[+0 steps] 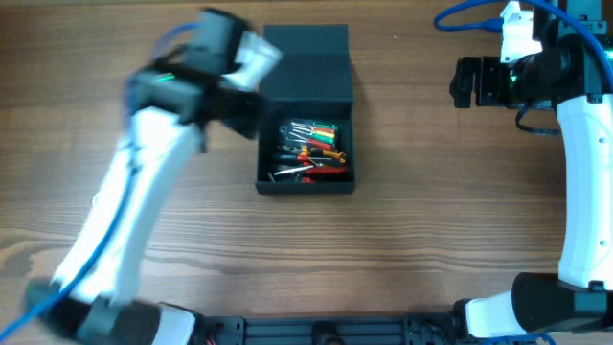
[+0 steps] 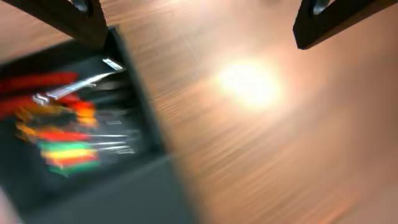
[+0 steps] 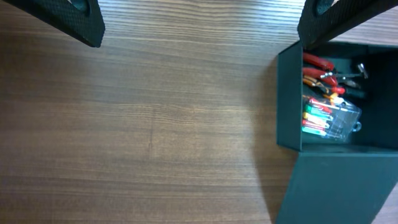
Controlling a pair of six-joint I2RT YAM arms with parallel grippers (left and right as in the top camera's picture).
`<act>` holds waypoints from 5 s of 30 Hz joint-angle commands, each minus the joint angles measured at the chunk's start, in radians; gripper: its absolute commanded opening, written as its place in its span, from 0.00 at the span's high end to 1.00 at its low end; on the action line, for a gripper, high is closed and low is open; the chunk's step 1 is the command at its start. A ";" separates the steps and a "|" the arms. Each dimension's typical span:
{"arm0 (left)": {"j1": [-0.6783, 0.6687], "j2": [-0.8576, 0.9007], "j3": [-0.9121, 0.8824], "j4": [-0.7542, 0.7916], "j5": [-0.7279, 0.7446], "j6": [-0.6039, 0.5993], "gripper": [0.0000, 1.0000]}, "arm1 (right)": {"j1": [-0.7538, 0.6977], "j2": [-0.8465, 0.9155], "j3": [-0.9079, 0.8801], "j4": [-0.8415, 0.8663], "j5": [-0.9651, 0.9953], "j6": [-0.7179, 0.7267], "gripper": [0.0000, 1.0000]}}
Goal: Pack container
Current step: 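Move the left gripper to the black tape measure, then grasp the tape measure with the left gripper and lift, then carry the tape measure into the box and release it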
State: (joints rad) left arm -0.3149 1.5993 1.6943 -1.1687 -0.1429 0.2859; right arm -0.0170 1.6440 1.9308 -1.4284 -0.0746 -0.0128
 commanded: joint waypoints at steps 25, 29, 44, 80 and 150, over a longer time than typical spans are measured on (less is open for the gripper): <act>0.852 -0.131 -0.580 0.153 0.039 -0.739 0.00 | -0.002 0.010 -0.009 -0.021 -0.005 -0.011 0.00; 0.852 -0.128 -0.684 0.257 0.042 -0.739 0.00 | -0.002 0.010 -0.009 -0.025 -0.005 -0.011 0.00; 0.852 0.049 -0.702 0.389 0.042 -0.739 0.00 | -0.002 0.010 -0.009 -0.031 -0.005 -0.011 0.00; 0.852 0.239 -0.702 0.546 0.042 -0.735 0.00 | -0.002 0.010 -0.009 -0.040 -0.005 -0.009 0.00; 0.415 0.009 -0.157 0.152 0.229 -0.394 0.96 | -0.002 0.010 -0.009 -0.050 -0.005 -0.011 0.00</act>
State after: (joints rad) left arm 0.2230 1.6501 1.3655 -0.9421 0.0563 -0.2855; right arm -0.0170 1.6440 1.9308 -1.4784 -0.0746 -0.0128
